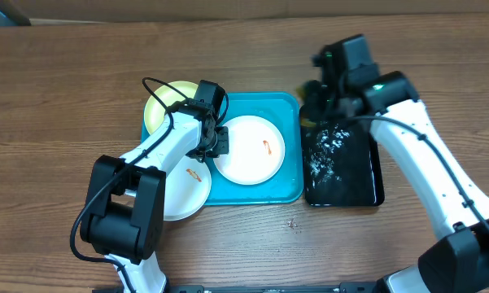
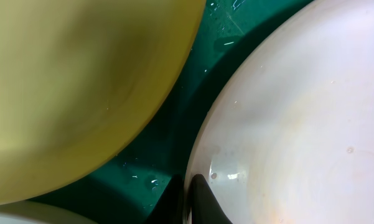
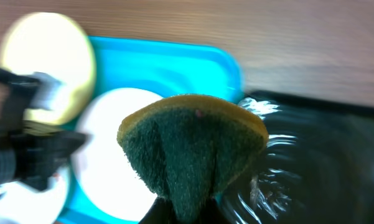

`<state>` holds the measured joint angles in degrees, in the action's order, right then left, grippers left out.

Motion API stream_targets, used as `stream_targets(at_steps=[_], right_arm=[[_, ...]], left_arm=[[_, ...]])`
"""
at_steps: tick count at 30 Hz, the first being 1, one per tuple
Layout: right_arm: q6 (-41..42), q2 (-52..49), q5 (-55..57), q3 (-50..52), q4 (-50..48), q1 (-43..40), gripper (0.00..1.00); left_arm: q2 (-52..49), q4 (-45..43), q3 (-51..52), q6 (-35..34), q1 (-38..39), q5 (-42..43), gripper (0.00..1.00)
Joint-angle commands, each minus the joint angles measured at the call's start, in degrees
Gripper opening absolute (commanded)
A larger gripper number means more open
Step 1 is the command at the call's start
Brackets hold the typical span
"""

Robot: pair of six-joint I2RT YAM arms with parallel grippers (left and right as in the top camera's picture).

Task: Clean dirty plates on tray and stack at the side
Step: 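Carry the sponge with the right gripper onto the held white plate, then scrub the white plate with the sponge while the left gripper holds it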

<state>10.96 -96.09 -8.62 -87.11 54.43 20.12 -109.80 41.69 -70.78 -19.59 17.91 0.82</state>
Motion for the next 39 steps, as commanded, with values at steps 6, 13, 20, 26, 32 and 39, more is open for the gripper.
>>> stream_targets(at_steps=[6,13,20,26,32,39], right_arm=[[5.84,-6.38,15.26,-1.25,-1.68,13.7,0.04],[5.79,-14.53,23.21,-1.25,-4.61,17.25,0.04],[6.91,-20.13,23.56,-1.22,-5.14,17.27,0.04],[6.91,-24.37,23.54,-0.61,-5.66,17.27,0.04],[7.13,-24.81,22.12,3.34,-9.62,17.27,0.04],[10.21,-24.81,17.51,6.86,-11.23,17.27,0.04]], left_arm=[[-0.46,0.22,0.46,-0.13,0.11,-0.11,0.04],[-0.46,0.02,0.46,-0.15,0.11,0.31,0.04],[-0.46,0.24,0.46,-0.13,0.11,0.26,0.04],[-0.46,0.22,0.46,-0.15,0.11,0.28,0.04],[-0.46,0.22,0.46,-0.13,0.11,0.28,0.04],[-0.46,0.24,0.46,-0.13,0.11,0.26,0.04]])
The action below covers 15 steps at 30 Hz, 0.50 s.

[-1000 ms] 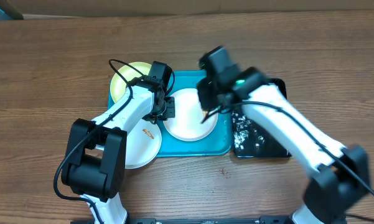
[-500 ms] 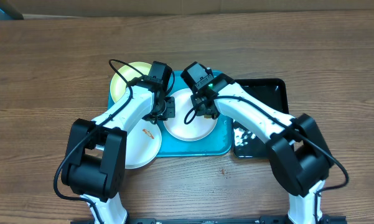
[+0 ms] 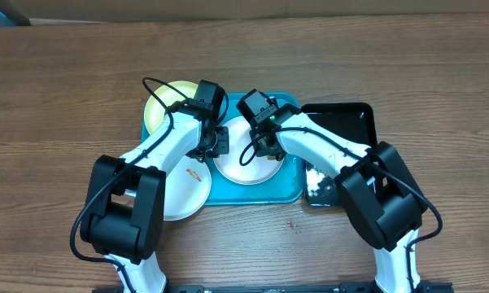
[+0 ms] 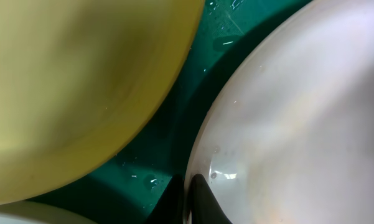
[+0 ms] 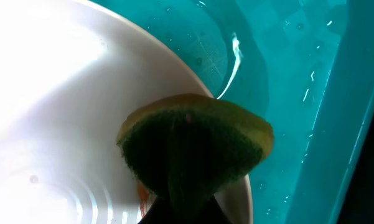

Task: Clean dirty plates on tray and stack at the side
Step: 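Scrub the white plate with the sponge while the left gripper holds it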

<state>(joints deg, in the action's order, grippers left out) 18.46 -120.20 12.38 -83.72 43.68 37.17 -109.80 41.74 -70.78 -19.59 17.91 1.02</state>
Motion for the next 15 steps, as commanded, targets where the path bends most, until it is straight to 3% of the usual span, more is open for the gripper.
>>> stream_targets(at_steps=[1,15], right_arm=[[2.95,-0.7,-3.5,4.2,-1.16,0.22,0.04],[3.02,-0.7,-12.81,7.32,-3.32,0.22,0.04]], left_arm=[[-0.46,0.2,0.46,-0.13,0.11,0.09,0.04],[-0.46,0.2,0.46,-0.13,0.11,0.07,0.04]])
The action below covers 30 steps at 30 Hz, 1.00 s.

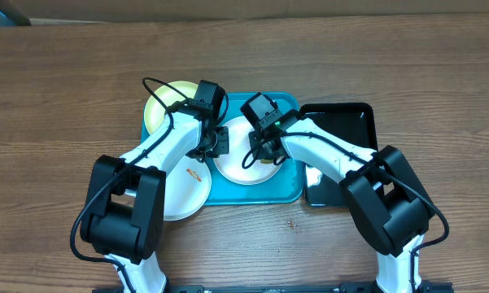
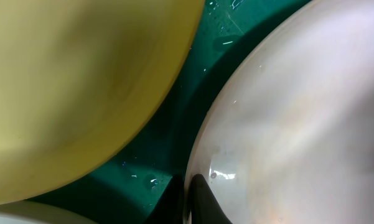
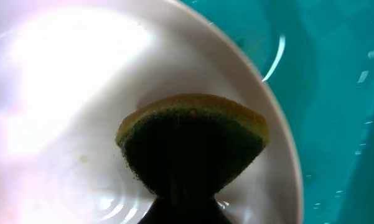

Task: Clean dirty plates on tray and stack at the side
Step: 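Scrub the white plate with the sponge while the left gripper holds it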

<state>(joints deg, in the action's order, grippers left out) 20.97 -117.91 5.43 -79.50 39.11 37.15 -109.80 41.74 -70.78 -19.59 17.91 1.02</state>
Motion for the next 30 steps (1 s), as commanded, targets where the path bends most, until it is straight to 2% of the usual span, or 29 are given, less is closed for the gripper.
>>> stream_targets(at_steps=[1,10,14,22,26,30], right_arm=[[0.48,-2.99,-6.05,3.1,1.25,0.24,0.04],[0.04,-2.99,-14.43,3.1,0.74,0.22,0.04],[-1.6,-2.97,-21.64,2.38,-0.57,-0.31,0.04],[-7.93,0.44,-40.11,-6.27,4.37,-8.87,0.04],[-7.98,3.93,-41.72,-7.21,6.75,-13.49,0.04],[-11.85,4.66,-40.26,-7.15,9.31,-14.08,0.04]], left_arm=[[-0.46,0.22,0.46,-0.13,0.11,0.07,0.04],[-0.46,0.2,0.46,-0.13,0.11,0.07,0.04],[-0.46,0.17,0.46,-0.13,0.11,0.09,0.04],[-0.46,0.2,0.46,-0.13,0.11,0.07,0.04],[-0.46,0.15,0.46,-0.13,0.11,0.07,0.05],[-0.46,0.15,0.46,-0.15,0.11,0.07,0.06]])
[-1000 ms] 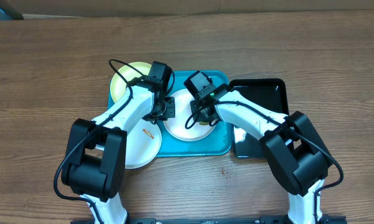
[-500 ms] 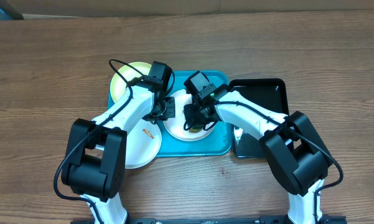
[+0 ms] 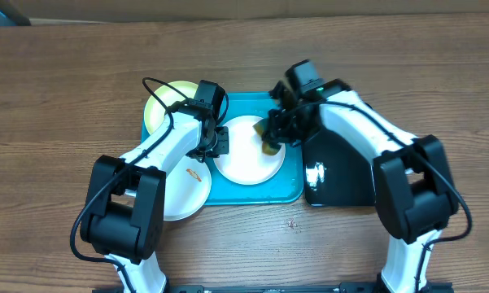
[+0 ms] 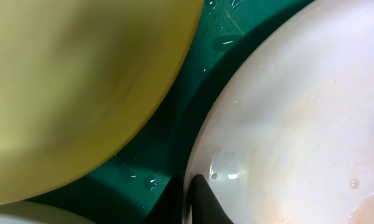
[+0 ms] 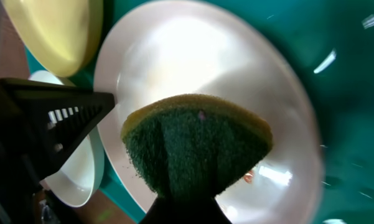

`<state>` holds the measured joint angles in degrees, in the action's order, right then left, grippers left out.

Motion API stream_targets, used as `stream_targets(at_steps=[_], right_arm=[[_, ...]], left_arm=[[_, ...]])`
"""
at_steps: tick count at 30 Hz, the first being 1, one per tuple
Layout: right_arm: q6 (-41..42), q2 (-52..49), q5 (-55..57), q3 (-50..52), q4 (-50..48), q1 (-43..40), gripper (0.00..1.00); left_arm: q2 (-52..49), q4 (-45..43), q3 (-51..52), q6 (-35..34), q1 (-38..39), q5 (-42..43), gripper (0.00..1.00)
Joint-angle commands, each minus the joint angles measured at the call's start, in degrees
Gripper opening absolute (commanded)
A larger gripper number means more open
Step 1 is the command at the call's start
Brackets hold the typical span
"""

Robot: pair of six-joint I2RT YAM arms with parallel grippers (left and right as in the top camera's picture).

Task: Clean dirty plates on tray and stack at the side
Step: 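Scrub the white plate with the sponge while the left gripper holds it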

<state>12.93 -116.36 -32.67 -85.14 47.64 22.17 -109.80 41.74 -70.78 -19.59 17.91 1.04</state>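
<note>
A white plate [image 3: 246, 155] lies in the blue tray [image 3: 289, 189]. My left gripper [image 3: 215, 143] is shut on its left rim; in the left wrist view the gripper [image 4: 188, 190] has one finger on each side of the plate's rim [image 4: 202, 155]. My right gripper [image 3: 278, 129] is shut on a green and yellow sponge [image 3: 270, 138] over the plate's right edge. The right wrist view has the sponge [image 5: 196, 146] held above the plate [image 5: 199, 68], with a small orange smear [image 5: 247, 178] beside it.
A yellow plate [image 3: 163, 104] leans over the tray's left rim. Another white plate [image 3: 184, 192] with an orange smear sits at the tray's lower left, partly on the table. A black tray [image 3: 342, 175] with water borders the blue tray on the right.
My right gripper moved with the sponge from the middle of the white plate to its right edge and stands higher above it. My left gripper still pinches the rim.
My right gripper first held the sponge over the black water tray while the left gripper pinched the white plate's rim. Then the sponge was down on the plate at its orange smear, and stayed on the plate. Now it hangs above the plate's right edge.
</note>
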Motion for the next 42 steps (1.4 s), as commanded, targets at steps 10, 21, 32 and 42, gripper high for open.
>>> stream_targets(at_steps=[10,21,32,42], right_arm=[[-4.04,1.66,20.61,1.51,-1.09,6.21,0.04],[-3.98,1.03,33.44,6.78,-11.45,10.67,0.06],[-4.0,1.03,33.46,7.3,-11.54,10.64,0.27],[-3.98,1.03,34.53,8.28,-11.47,10.6,0.04]], left_arm=[[-0.46,0.17,0.46,-0.13,0.11,0.04,0.07],[-0.46,0.17,0.46,-0.13,0.11,0.04,0.07],[-0.46,0.15,0.46,-0.15,0.11,0.07,0.06],[-0.46,0.17,0.46,-0.13,0.13,0.07,0.06]])
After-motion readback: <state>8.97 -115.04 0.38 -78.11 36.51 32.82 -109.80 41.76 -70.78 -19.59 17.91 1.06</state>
